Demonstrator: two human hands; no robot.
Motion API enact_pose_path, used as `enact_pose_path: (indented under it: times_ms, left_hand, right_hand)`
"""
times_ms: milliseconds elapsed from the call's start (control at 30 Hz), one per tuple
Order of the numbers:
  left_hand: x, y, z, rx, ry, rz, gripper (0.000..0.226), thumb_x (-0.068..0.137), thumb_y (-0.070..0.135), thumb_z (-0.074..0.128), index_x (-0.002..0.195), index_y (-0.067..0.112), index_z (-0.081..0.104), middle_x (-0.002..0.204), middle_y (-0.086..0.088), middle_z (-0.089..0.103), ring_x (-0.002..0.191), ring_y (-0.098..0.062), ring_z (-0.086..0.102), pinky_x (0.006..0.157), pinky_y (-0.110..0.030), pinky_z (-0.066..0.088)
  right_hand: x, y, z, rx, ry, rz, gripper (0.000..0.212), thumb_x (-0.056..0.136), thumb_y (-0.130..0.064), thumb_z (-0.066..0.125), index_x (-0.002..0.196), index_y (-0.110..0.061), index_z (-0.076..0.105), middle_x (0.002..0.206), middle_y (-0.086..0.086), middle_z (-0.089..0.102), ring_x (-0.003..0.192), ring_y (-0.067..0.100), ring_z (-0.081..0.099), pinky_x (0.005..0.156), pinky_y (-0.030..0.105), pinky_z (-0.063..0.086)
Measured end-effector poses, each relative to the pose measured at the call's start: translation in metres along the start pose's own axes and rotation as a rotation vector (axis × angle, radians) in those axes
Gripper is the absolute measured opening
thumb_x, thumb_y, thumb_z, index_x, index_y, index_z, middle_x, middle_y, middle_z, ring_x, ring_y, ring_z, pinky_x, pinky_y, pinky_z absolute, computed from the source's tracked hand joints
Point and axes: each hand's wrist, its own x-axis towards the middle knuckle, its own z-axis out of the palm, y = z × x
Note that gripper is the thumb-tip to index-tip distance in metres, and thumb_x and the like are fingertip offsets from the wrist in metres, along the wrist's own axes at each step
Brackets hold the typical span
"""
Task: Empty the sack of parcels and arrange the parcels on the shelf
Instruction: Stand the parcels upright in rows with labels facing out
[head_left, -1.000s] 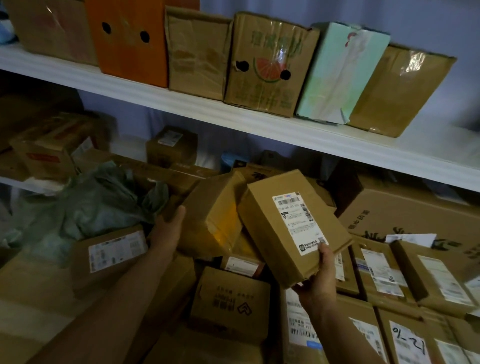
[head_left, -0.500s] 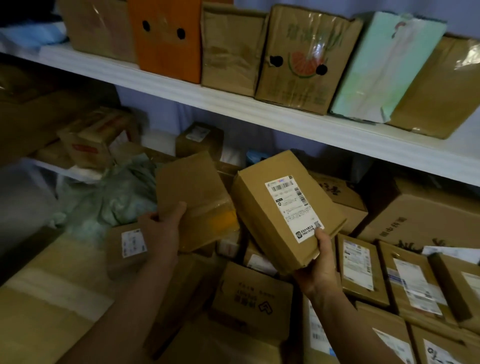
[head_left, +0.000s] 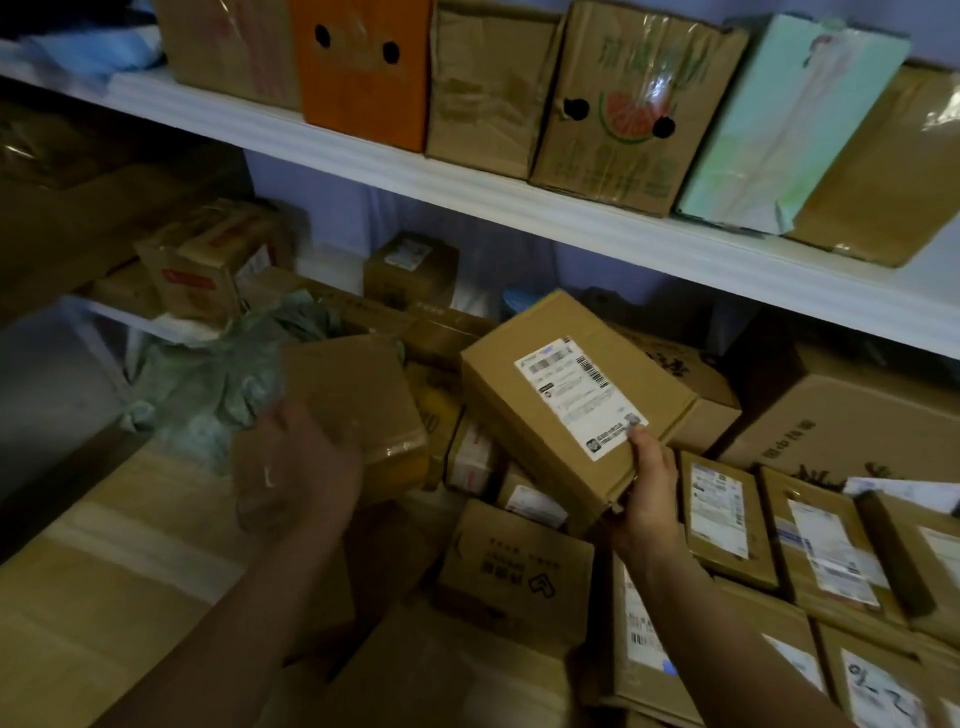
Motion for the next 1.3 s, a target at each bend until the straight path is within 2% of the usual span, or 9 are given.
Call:
enact_pose_path:
  times_ms: [67, 167, 300, 467, 700, 833, 933, 1100, 1300]
  left_hand:
    - [-0.020, 0.028, 0.007, -0.031, -0.052, 0.174, 0.047, 0.088, 0.020, 0.061, 0.131, 0.011, 0.047, 0.136, -0.013, 0.042, 0.122, -0.028, 0.044, 0.097, -0.035, 0.036]
    - [-0.048, 0.048, 0.041, -0.044, -0.370, 0.316, 0.044, 0.089, 0.024, 0.060, 0.130, 0.019, 0.046, 0.130, -0.001, 0.045, 0.115, -0.016, 0.048, 0.090, -0.027, 0.042]
    - [-0.074, 0.049, 0.089, 0.115, -0.674, 0.287, 0.078, 0.079, 0.045, 0.067, 0.143, 0.022, 0.030, 0.143, -0.006, 0.033, 0.132, -0.026, 0.034, 0.104, -0.045, 0.041]
    - [-0.099, 0.070, 0.134, 0.378, -0.687, 0.310, 0.113, 0.060, 0.075, 0.064, 0.149, 0.033, 0.008, 0.156, -0.009, 0.002, 0.144, -0.036, 0.008, 0.114, -0.052, 0.018]
    - [-0.081, 0.096, 0.183, 0.771, -0.863, 0.549, 0.127, 0.060, 0.054, 0.079, 0.149, 0.035, -0.011, 0.154, -0.007, -0.033, 0.140, -0.040, -0.027, 0.114, -0.063, -0.002]
    - [-0.047, 0.095, 0.188, 0.858, -0.908, 0.803, 0.109, 0.069, 0.027, 0.077, 0.149, 0.034, 0.002, 0.160, -0.001, -0.002, 0.146, -0.033, -0.006, 0.117, -0.057, -0.001]
    - [-0.033, 0.097, 0.187, 0.647, -0.961, 0.717, 0.097, 0.066, 0.031, 0.077, 0.145, 0.035, 0.020, 0.144, -0.003, 0.028, 0.136, -0.032, 0.021, 0.111, -0.049, 0.024]
    - [-0.015, 0.110, 0.190, 0.058, -0.972, 0.285, 0.073, 0.073, 0.020, 0.074, 0.138, 0.032, 0.044, 0.137, -0.005, 0.029, 0.122, -0.032, 0.041, 0.102, -0.046, 0.041]
    - [-0.030, 0.112, 0.214, 0.080, -0.934, 0.370, 0.063, 0.080, 0.010, 0.069, 0.138, 0.022, 0.047, 0.148, -0.003, 0.030, 0.133, -0.027, 0.038, 0.102, -0.036, 0.039]
  right_hand:
    - [0.000, -0.007, -0.012, -0.025, 0.066, -0.043, 0.070, 0.084, -0.046, 0.062, 0.143, -0.033, 0.028, 0.121, 0.008, 0.062, 0.093, 0.022, 0.064, 0.065, 0.033, 0.049]
    - [-0.001, -0.012, -0.031, -0.046, 0.140, -0.087, 0.082, 0.082, -0.045, 0.065, 0.147, -0.036, 0.016, 0.121, 0.007, 0.060, 0.094, 0.023, 0.065, 0.065, 0.032, 0.050]
    - [0.001, -0.016, -0.060, -0.041, 0.229, -0.072, 0.085, 0.080, -0.049, 0.065, 0.148, -0.037, 0.015, 0.128, 0.008, 0.055, 0.102, 0.028, 0.062, 0.075, 0.039, 0.054]
    - [0.015, -0.016, -0.093, 0.008, 0.307, -0.056, 0.082, 0.081, -0.053, 0.062, 0.148, -0.031, 0.020, 0.132, 0.010, 0.053, 0.106, 0.029, 0.061, 0.091, 0.048, 0.051]
    - [0.035, -0.018, -0.117, 0.024, 0.258, 0.027, 0.063, 0.085, -0.055, 0.054, 0.140, -0.031, 0.035, 0.118, 0.006, 0.064, 0.099, 0.023, 0.063, 0.064, 0.034, 0.049]
    - [0.043, -0.012, -0.124, 0.005, 0.197, 0.051, 0.056, 0.084, -0.058, 0.050, 0.133, -0.030, 0.045, 0.115, 0.006, 0.067, 0.099, 0.024, 0.064, 0.067, 0.035, 0.049]
    - [0.044, -0.010, -0.128, 0.045, 0.154, 0.055, 0.047, 0.088, -0.056, 0.046, 0.128, -0.030, 0.050, 0.106, 0.005, 0.072, 0.095, 0.024, 0.067, 0.070, 0.035, 0.051]
    - [0.051, -0.017, -0.131, 0.171, 0.148, 0.080, 0.043, 0.091, -0.058, 0.038, 0.117, -0.030, 0.059, 0.101, 0.003, 0.072, 0.099, 0.024, 0.063, 0.081, 0.041, 0.053]
    - [0.059, -0.010, -0.135, 0.103, 0.207, 0.040, 0.068, 0.072, -0.072, 0.050, 0.129, -0.035, 0.051, 0.119, 0.003, 0.066, 0.109, 0.027, 0.061, 0.087, 0.049, 0.053]
